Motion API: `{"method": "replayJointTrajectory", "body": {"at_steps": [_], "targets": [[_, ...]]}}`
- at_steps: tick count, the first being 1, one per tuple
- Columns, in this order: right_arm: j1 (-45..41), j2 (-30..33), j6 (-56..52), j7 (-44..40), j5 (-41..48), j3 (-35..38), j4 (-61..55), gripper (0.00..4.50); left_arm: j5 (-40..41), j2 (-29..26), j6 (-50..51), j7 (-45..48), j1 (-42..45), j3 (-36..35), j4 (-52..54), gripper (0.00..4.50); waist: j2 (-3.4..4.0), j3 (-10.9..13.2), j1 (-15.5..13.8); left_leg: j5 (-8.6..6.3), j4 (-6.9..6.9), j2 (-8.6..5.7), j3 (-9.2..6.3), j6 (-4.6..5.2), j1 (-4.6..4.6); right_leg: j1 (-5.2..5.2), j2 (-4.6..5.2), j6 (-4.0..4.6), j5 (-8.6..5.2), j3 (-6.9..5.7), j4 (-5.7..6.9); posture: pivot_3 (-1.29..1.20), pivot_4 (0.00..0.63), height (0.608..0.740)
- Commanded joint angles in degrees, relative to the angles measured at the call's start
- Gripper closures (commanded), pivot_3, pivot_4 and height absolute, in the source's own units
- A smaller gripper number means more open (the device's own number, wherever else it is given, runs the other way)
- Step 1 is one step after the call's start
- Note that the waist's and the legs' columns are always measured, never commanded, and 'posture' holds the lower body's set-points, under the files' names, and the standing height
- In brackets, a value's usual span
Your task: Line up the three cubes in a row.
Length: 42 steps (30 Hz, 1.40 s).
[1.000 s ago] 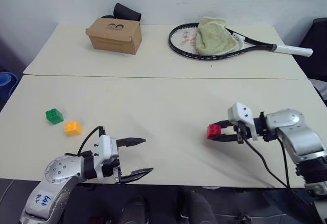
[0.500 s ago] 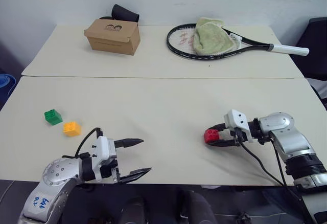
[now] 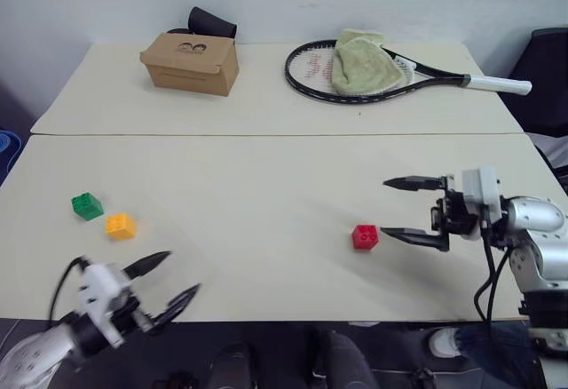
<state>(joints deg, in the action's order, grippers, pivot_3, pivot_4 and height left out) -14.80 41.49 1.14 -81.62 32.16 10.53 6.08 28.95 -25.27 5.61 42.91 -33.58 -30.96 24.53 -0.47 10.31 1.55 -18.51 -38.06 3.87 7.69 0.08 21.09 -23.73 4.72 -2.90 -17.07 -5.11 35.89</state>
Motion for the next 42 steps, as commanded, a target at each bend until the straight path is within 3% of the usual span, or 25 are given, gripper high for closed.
{"method": "replayJointTrajectory", "body": {"at_steps": [1, 5, 10, 16, 23, 29, 39, 42], "targets": [[3.51, -4.93, 6.71, 2.41, 2.70, 4.98, -2.48, 0.05, 4.17, 5.04, -2.71, -7.67, -2.02, -11.08, -1.97, 0.00, -0.16, 0.01, 0.01, 0.00, 0.01, 0.00, -0.02, 0.01, 0.01, 0.00, -0.01, 0.00, 0.00, -0.01, -0.02, 0.00, 0.150, 0.740], [8.57, -6.15, 7.35, 2.13, 2.39, 5.08, -2.60, 0.05, 7.97, 9.96, -2.57, -13.72, -1.90, -18.05, -6.85, 0.00, -0.15, 0.01, -0.01, 0.00, -0.01, -0.03, -0.02, 0.03, -0.01, 0.02, 0.05, 0.00, 0.00, -0.01, 0.00, 0.00, 0.150, 0.740], [8.41, -8.10, 10.45, 2.77, 1.88, 4.12, -3.05, 0.05, 9.59, 9.08, -0.48, -22.64, 5.36, -19.69, -7.91, 0.00, -0.21, -0.01, -0.15, 0.01, -0.02, -0.04, -0.06, 0.05, -0.02, 0.03, 0.03, 0.00, 0.01, -0.04, 0.04, 0.00, 0.150, 0.740], [7.43, -8.59, 8.85, 3.36, 3.58, 3.43, -5.71, 0.05, 9.77, 6.17, 10.55, -37.75, 16.71, -15.18, -1.49, 0.00, -0.30, -0.07, -0.20, 0.02, -0.01, -0.05, -0.11, 0.02, -0.01, 0.06, 0.07, -0.01, 0.03, -0.04, 0.09, 0.00, 0.150, 0.740], [5.61, -9.81, 4.18, 5.51, 6.31, 1.45, -11.45, 0.05, 7.23, 3.39, 31.41, -62.15, 36.45, -10.37, -3.10, 0.00, -0.35, -0.10, 0.00, 0.08, -0.02, -0.04, -0.08, -0.09, -0.07, 0.07, 0.05, -0.03, 0.05, -0.02, 0.23, 0.00, 0.150, 0.740], [5.11, -10.57, 3.48, 6.23, 6.08, 0.06, -13.40, 0.05, 4.99, 0.75, 39.51, -65.53, 46.52, -7.15, -8.46, 0.00, -0.39, -0.11, -0.10, 0.28, 0.00, -0.05, -0.04, -0.47, -0.05, 0.04, -0.02, -0.03, 0.04, -0.02, 0.23, 0.00, 0.150, 0.740], [5.43, -11.04, 4.33, 8.01, 5.84, -0.40, -14.64, 0.05, 1.98, -3.17, 48.50, -64.82, 51.77, -7.16, -14.64, 0.00, -0.39, -0.11, -0.19, 0.32, 0.00, -0.05, -0.02, -0.56, -0.04, 0.00, -0.03, -0.03, 0.04, -0.01, 0.24, 0.00, 0.150, 0.740], [5.53, -11.58, 4.50, 8.74, 5.60, -0.81, -15.27, 0.00, 2.07, -2.74, 49.76, -63.83, 52.73, -7.55, -15.87, 0.58, -0.39, -0.11, -0.22, 0.33, 0.01, -0.05, -0.03, -0.58, -0.04, 0.00, -0.02, -0.03, 0.04, -0.01, 0.24, 0.00, 0.150, 0.740]]}}
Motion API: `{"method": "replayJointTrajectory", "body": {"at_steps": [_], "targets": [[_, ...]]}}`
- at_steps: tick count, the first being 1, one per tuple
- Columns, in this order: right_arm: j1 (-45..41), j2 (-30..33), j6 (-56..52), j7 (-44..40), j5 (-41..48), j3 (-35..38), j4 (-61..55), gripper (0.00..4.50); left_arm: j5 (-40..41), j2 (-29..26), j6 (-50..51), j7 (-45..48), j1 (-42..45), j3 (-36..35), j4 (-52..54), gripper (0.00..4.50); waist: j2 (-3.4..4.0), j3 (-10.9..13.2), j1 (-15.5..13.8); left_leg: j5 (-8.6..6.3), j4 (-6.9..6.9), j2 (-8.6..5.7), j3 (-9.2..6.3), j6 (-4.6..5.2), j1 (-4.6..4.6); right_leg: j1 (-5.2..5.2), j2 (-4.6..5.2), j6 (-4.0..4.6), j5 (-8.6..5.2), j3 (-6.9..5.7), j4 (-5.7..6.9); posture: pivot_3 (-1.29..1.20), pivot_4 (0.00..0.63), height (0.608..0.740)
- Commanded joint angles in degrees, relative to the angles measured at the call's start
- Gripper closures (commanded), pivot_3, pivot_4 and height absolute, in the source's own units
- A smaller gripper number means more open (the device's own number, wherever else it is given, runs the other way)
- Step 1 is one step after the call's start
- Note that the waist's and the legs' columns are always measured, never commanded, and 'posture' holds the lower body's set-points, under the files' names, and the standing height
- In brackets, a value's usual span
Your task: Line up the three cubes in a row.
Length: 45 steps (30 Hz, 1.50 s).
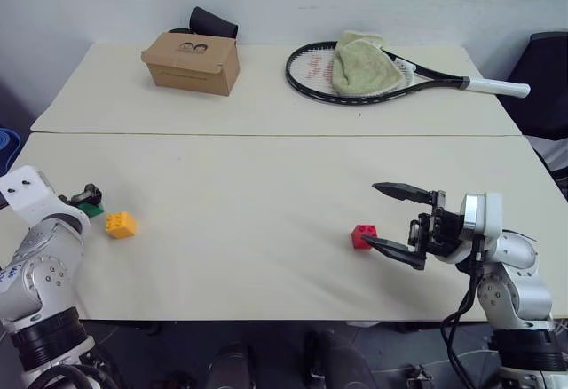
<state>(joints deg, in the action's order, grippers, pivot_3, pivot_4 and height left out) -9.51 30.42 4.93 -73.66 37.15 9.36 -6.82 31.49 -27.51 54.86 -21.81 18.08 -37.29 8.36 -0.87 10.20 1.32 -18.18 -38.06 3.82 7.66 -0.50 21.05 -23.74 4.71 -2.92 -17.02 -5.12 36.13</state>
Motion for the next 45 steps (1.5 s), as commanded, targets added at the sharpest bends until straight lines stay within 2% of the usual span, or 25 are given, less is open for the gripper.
{"method": "replayJointTrajectory", "body": {"at_steps": [1, 8, 14, 20, 22, 24, 26, 28, 30, 32, 35, 37, 41, 45], "targets": [[0.36, -0.69, 0.76, 0.97, 0.54, 0.23, -2.62, 0.00, -0.54, -0.40, 0.50, 1.21, 1.46, -1.30, -0.24, 0.91, 0.00, 0.00, 0.00, 0.00, 0.00, 0.00, 0.00, 0.00, 0.00, 0.00, 0.00, 0.00, 0.00, 0.00, 0.00, 0.00, 0.150, 0.740], [0.45, -1.11, 1.07, 1.55, 0.24, 0.23, -2.66, 0.00, -2.35, -0.56, 0.23, 2.34, 2.45, -1.29, -2.07, 2.99, 0.00, 0.00, -0.02, 0.01, 0.00, 0.00, 0.01, -0.02, 0.00, -0.01, 0.01, 0.00, 0.00, 0.01, 0.01, 0.00, 0.150, 0.740], [0.55, -0.88, 1.65, 1.46, -0.09, 0.60, -1.62, 0.00, -2.35, -1.26, 1.67, 3.57, 1.52, -3.94, 0.13, 3.06, -0.02, 0.00, -0.02, 0.01, 0.01, 0.00, 0.01, -0.03, 0.00, -0.02, 0.02, 0.00, 0.00, 0.01, 0.02, 0.00, 0.150, 0.740], [-0.20, -0.29, 2.38, 1.47, -0.16, 1.44, -0.65, 0.00, 0.37, -7.43, -7.59, 18.30, 1.04, -6.25, 0.58, 3.06, -0.11, 0.03, 0.07, 0.04, 0.02, 0.01, 0.01, -0.07, 0.03, -0.08, 0.02, 0.02, -0.01, 0.01, 0.05, 0.00, 0.150, 0.740], [-0.50, 0.80, 2.06, 1.24, 0.05, 2.22, -0.65, 0.00, 4.30, -11.81, -9.88, 30.07, 1.79, -4.86, 1.03, 3.06, -0.12, 0.04, 0.08, 0.03, 0.02, 0.00, 0.03, -0.07, 0.03, -0.09, 0.04, 0.02, -0.01, 0.01, 0.06, 0.00, 0.150, 0.740], [-0.53, 2.24, 1.74, 0.89, 0.45, 3.27, -0.60, 0.00, 7.44, -16.96, -10.80, 42.55, 1.07, -1.28, 2.94, 3.06, -0.13, 0.04, -0.11, 0.04, 0.02, -0.01, 0.03, -0.07, 0.08, -0.13, 0.06, 0.03, -0.02, -0.01, 0.06, 0.00, 0.150, 0.740], [0.85, 5.20, 1.70, -1.22, 0.96, 5.33, -0.24, 0.00, 9.66, -23.14, -14.46, 61.34, -1.41, 6.66, 7.55, 3.06, -0.13, 0.05, -0.40, 0.03, 0.02, -0.04, 0.03, -0.07, 0.09, -0.14, 0.09, 0.04, -0.02, -0.01, 0.02, 0.00, 0.150, 0.740], [2.36, 7.39, 1.82, -3.00, 0.98, 6.48, -0.10, 0.00, 12.64, -26.16, -16.20, 73.14, -1.76, 12.52, 11.13, 3.06, 0.05, 0.04, -0.91, 0.00, 0.09, -0.09, 0.06, -0.05, 0.12, -0.15, 0.13, 0.05, -0.03, 0.00, -0.09, 0.00, 0.150, 0.740], [4.17, 9.18, 1.95, -4.74, 0.88, 7.49, 0.15, 0.00, 12.51, -28.06, -16.45, 79.41, 0.17, 20.11, 13.33, 3.06, 0.14, 0.03, -1.27, -0.04, 0.14, -0.11, 0.21, 0.03, 0.06, -0.14, 0.16, 0.05, -0.03, 0.12, -0.15, 0.00, 0.150, 0.740], [5.80, 10.43, 3.04, -6.60, 0.37, 8.30, 1.28, 0.00, 7.60, -28.48, -19.55, 83.82, 2.94, 28.97, 13.60, 3.06, 0.16, 0.05, -1.25, -0.04, 0.14, -0.06, 0.24, 0.02, 0.05, -0.15, 0.04, 0.05, -0.03, 0.18, -0.15, 0.00, 0.150, 0.740], [7.99, 10.93, 4.34, -7.29, -0.50, 9.46, 2.89, 0.00, -2.03, -22.97, -24.19, 85.23, 10.32, 43.58, 11.33, 3.06, 0.15, 0.05, -1.31, 0.02, 0.09, -0.13, 0.30, -0.05, 0.01, -0.15, -0.26, 0.05, -0.02, 0.26, -0.10, 0.00, 0.150, 0.740], [9.08, 10.63, 4.53, -6.72, -0.62, 9.88, 2.81, 0.00, -7.32, -18.58, -26.15, 83.98, 13.96, 49.61, 7.90, 3.06, 0.15, 0.05, -1.33, 0.06, 0.05, -0.22, 0.52, -0.02, -0.01, -0.13, -0.55, 0.03, 0.02, 0.36, -0.07, 0.00, 0.150, 0.740], [12.42, 9.79, 5.07, -5.62, -0.62, 10.87, 1.11, 0.00, -15.26, -10.56, -28.87, 82.91, 20.22, 57.81, -0.99, 3.06, 0.13, 0.06, -1.31, 0.08, 0.02, -0.13, 0.59, -0.02, -0.10, -0.18, -0.88, -0.06, 0.08, 0.78, -0.05, 0.00, 0.150, 0.740], [16.32, 9.90, 3.80, -4.02, -0.53, 11.27, -2.23, 0.00, -21.75, -6.24, -30.15, 82.99, 24.03, 62.93, -7.50, 3.06, 0.12, 0.07, -1.25, 0.08, -0.04, -0.09, 0.69, -0.02, -0.01, -0.29, -0.98, -0.07, 0.08, 0.89, -0.07, 0.00, 0.150, 0.740]]}}
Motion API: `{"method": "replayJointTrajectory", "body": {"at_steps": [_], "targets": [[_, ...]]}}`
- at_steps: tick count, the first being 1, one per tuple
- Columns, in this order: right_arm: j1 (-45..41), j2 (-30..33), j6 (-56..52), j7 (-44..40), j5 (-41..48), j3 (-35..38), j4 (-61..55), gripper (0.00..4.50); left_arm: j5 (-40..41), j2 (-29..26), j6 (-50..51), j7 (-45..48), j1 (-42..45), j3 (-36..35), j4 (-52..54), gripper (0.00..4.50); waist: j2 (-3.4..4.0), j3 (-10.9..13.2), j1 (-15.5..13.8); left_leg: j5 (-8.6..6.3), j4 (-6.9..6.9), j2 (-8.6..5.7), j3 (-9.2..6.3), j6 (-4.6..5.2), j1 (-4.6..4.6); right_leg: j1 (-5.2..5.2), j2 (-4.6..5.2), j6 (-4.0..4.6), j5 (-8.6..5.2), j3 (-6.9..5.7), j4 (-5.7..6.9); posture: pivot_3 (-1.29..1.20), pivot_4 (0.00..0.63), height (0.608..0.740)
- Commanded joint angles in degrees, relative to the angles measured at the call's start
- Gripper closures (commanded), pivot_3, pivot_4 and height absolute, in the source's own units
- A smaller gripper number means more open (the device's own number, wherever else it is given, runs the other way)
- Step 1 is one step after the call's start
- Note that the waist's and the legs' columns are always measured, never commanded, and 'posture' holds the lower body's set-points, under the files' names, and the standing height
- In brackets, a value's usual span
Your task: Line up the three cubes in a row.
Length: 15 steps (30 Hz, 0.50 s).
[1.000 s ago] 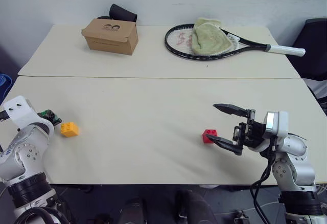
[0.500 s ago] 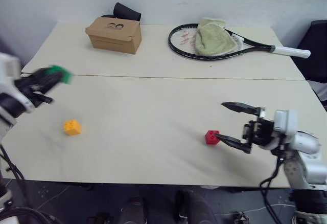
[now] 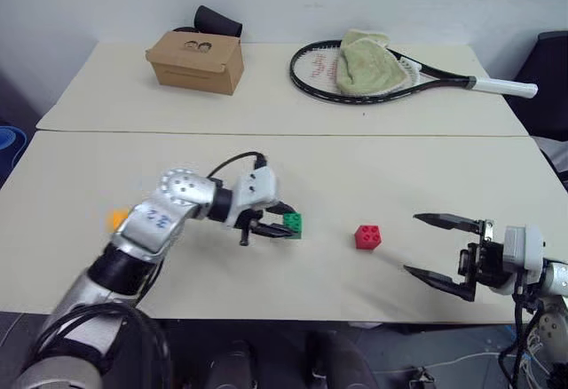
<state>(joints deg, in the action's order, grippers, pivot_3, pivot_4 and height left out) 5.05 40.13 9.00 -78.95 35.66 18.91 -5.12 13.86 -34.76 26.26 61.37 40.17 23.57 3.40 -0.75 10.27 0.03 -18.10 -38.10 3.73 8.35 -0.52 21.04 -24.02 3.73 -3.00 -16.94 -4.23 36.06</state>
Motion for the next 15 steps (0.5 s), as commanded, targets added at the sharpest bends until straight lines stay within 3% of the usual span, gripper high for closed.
{"method": "replayJointTrajectory", "body": {"at_steps": [1, 8, 15], "targets": [[2.85, 0.25, -0.81, 1.98, 1.04, 1.88, -5.30, 0.00, -4.87, 2.46, -1.39, -0.73, 2.53, 2.54, -3.96, 3.06, 0.00, 0.00, 0.01, 0.00, -0.01, 0.01, 0.02, 0.00, -0.01, -0.02, -0.02, 0.00, 0.00, 0.01, 0.00, 0.00, 0.150, 0.740], [6.65, 1.18, -3.94, 5.80, 0.68, 2.42, -10.69, 0.00, -5.74, 6.84, 1.76, 0.95, 2.64, 3.70, -4.86, 3.06, -0.01, 0.01, 0.02, 0.00, -0.10, 0.03, 0.04, 0.02, -0.02, -0.06, -0.02, -0.01, 0.01, 0.12, 0.12, 0.00, 0.150, 0.740], [4.44, 1.37, -6.97, 9.36, 0.54, 0.61, -13.65, 0.00, -9.48, 7.99, 1.45, -1.48, 2.98, 3.86, -7.13, 3.06, -0.01, 0.01, -0.07, 0.01, -0.13, 0.02, 0.03, 0.03, -0.02, -0.06, 0.00, -0.01, 0.01, 0.12, 0.14, 0.00, 0.150, 0.740]]}}
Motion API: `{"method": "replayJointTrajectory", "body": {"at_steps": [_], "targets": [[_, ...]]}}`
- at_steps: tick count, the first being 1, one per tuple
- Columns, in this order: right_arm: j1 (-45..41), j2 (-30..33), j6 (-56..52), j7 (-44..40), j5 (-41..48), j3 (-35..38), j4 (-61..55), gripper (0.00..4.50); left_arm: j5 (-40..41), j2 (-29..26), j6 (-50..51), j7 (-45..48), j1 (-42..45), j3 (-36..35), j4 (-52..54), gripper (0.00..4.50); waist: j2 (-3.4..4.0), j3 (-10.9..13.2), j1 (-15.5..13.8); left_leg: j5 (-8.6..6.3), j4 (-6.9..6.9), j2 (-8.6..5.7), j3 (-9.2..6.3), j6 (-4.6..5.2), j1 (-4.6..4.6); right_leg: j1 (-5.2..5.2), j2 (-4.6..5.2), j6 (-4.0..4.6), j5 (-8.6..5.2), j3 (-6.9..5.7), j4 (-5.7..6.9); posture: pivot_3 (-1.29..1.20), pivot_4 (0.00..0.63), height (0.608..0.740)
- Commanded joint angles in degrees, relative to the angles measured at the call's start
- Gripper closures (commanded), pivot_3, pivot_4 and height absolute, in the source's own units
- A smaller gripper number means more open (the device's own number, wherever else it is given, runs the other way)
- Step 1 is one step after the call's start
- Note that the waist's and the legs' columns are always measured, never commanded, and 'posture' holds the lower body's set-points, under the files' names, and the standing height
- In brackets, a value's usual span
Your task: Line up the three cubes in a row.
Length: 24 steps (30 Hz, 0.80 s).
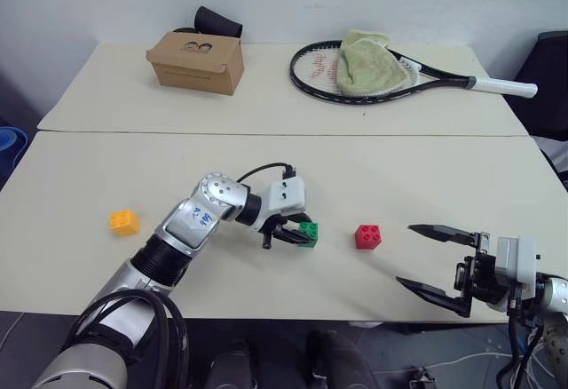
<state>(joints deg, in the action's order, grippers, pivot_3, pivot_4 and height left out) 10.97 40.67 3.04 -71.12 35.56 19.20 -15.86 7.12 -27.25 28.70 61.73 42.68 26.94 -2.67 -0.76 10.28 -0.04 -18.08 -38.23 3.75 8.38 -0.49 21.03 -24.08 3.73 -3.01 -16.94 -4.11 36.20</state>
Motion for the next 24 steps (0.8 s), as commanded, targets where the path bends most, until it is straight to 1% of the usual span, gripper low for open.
{"method": "replayJointTrajectory", "body": {"at_steps": [1, 3, 4, 5, 6, 7, 9, 13, 14, 15, 16, 17, 18, 20, 22, 24], "targets": [[-1.96, 0.77, -1.36, 1.88, 0.63, 0.03, -3.16, 0.00, -3.01, 0.74, -1.05, -2.51, 0.50, -0.07, -1.68, 3.06, 0.00, 0.00, 0.00, 0.00, -0.01, 0.00, 0.00, 0.01, 0.00, 0.00, 0.01, 0.00, 0.00, 0.00, 0.01, 0.00, 0.150, 0.740], [-2.70, 0.78, -1.99, 2.29, 0.66, -0.34, -3.44, 0.00, -1.15, 0.75, 0.29, -1.24, 0.27, -1.49, -1.33, 2.33, 0.00, 0.00, -0.01, 0.02, -0.02, 0.00, 0.00, 0.03, -0.01, 0.00, 0.04, 0.00, 0.00, 0.01, 0.05, 0.00, 0.150, 0.740], [-2.89, 0.80, -2.15, 2.29, 0.68, -0.38, -3.45, 0.00, -0.16, 0.74, 0.64, -0.61, 0.05, -2.18, -0.59, 2.09, 0.00, 0.00, 0.00, 0.02, -0.03, -0.01, -0.01, 0.04, 0.00, 0.00, 0.04, 0.00, 0.00, 0.00, 0.05, 0.00, 0.150, 0.740], [-3.04, 0.81, -2.30, 2.21, 0.66, -0.38, -3.40, 0.00, 0.73, 0.63, 0.27, 0.12, -0.20, -2.80, 0.32, 1.72, 0.00, 0.00, 0.00, 0.02, -0.03, -0.02, -0.01, 0.04, 0.02, -0.02, 0.04, 0.00, 0.00, 0.00, 0.07, 0.00, 0.150, 0.740], [-3.15, 0.81, -2.42, 2.14, 0.66, -0.35, -3.36, 0.00, 1.66, 0.39, 0.41, 0.95, -0.49, -3.40, 1.52, 1.52, 0.00, 0.00, 0.00, 0.02, -0.03, -0.01, -0.01, 0.04, 0.03, -0.03, 0.03, 0.00, 0.00, 0.00, 0.07, 0.00, 0.150, 0.740], [-3.33, 0.83, -2.47, 2.01, 0.67, -0.32, -3.20, 0.00, 2.49, 0.24, 0.84, 1.12, -0.81, -4.40, 2.78, 1.16, -0.01, 0.00, 0.00, 0.02, -0.02, 0.00, -0.01, 0.04, 0.06, -0.05, 0.03, 0.00, 0.00, -0.01, 0.07, 0.00, 0.150, 0.740], [-3.71, 0.78, -2.31, 1.61, 0.63, -0.23, -2.60, 0.00, 3.73, -1.27, 0.74, 1.99, -1.71, -6.41, 5.73, 0.67, 0.00, 0.00, 0.00, 0.02, -0.03, 0.01, 0.02, 0.03, 0.19, -0.22, 0.04, 0.00, 0.00, 0.03, 0.15, 0.00, 0.150, 0.740], [-5.01, 0.48, -1.29, -0.19, 0.61, -0.33, -0.14, 0.00, 5.44, -5.67, 1.13, 1.13, -3.83, -12.51, 10.47, 0.67, 0.00, 0.00, 0.23, 0.05, -0.04, 0.00, 0.09, 0.00, 0.14, -0.28, 0.02, 0.01, -0.01, 0.13, 0.28, 0.00, 0.150, 0.740], [-5.54, 0.36, -0.80, -1.30, 0.62, -0.80, 0.88, 0.00, 6.53, -7.48, 0.52, 1.03, -5.55, -15.65, 11.84, 0.67, -0.01, 0.00, 0.32, 0.06, -0.04, 0.00, 0.11, -0.03, 0.12, -0.29, 0.00, 0.01, -0.01, 0.16, 0.30, 0.00, 0.150, 0.740], [-6.31, 0.03, -0.27, -2.38, 0.65, -1.56, 1.86, 0.00, 8.42, -9.46, 0.01, 0.56, -8.57, -20.98, 13.48, 0.67, 0.00, 0.00, 0.58, 0.07, -0.04, 0.01, 0.12, -0.03, 0.09, -0.30, -0.02, 0.02, -0.01, 0.20, 0.33, 0.00, 0.150, 0.740], [-6.87, -0.23, 0.17, -3.24, 0.64, -2.08, 2.66, 0.00, 9.85, -10.75, -0.39, 0.10, -10.78, -24.61, 14.69, 0.67, -0.01, 0.00, 0.94, 0.07, 0.01, 0.01, 0.13, -0.04, 0.04, -0.35, -0.07, 0.03, -0.02, 0.33, 0.37, 0.00, 0.150, 0.740], [-7.65, -0.65, 0.11, -3.89, 0.87, -2.87, 3.31, 0.00, 11.85, -12.91, -1.86, 0.66, -15.74, -30.96, 16.54, 0.67, -0.02, 0.01, 1.02, 0.08, 0.06, 0.12, 0.03, -0.07, 0.00, -0.40, -0.05, 0.08, -0.05, 0.49, 0.46, 0.00, 0.150, 0.740], [-8.56, -1.13, 0.01, -4.03, 0.94, -3.70, 3.69, 0.00, 13.06, -15.06, -3.08, 1.76, -21.88, -37.18, 18.15, 0.50, -0.04, 0.02, 1.58, 0.07, 0.06, 0.12, -0.04, -0.09, -0.01, -0.40, -0.02, 0.13, -0.08, 0.50, 0.52, 0.00, 0.150, 0.740], [-10.43, -2.22, 0.31, -3.74, 0.35, -5.40, 4.15, 0.00, 14.06, -16.51, -6.06, 1.44, -32.52, -47.76, 19.30, 0.12, -0.09, 0.05, 2.18, 0.04, 0.18, 0.28, -0.04, -0.23, -0.11, -0.51, 0.11, 0.24, -0.14, 0.64, 0.59, 0.00, 0.150, 0.740], [-12.13, -3.94, 1.64, -2.97, -0.50, -6.68, 4.54, 0.00, 13.55, -15.60, -9.81, -0.58, -40.74, -55.30, 18.79, 0.05, -0.21, 0.12, 2.16, -0.05, 0.19, 0.26, -0.12, -0.35, -0.37, -0.45, 0.14, 0.39, -0.25, 0.67, 0.75, 0.00, 0.150, 0.740], [-13.73, -5.95, 2.83, -2.27, -1.31, -8.21, 4.59, 0.00, 14.08, -12.68, -13.31, -3.62, -48.11, -64.07, 18.06, 0.05, -0.32, 0.16, 1.74, -0.08, 0.17, 0.25, -0.13, -0.36, -0.42, -0.43, 0.14, 0.40, -0.25, 0.67, 0.77, 0.00, 0.150, 0.740]]}}
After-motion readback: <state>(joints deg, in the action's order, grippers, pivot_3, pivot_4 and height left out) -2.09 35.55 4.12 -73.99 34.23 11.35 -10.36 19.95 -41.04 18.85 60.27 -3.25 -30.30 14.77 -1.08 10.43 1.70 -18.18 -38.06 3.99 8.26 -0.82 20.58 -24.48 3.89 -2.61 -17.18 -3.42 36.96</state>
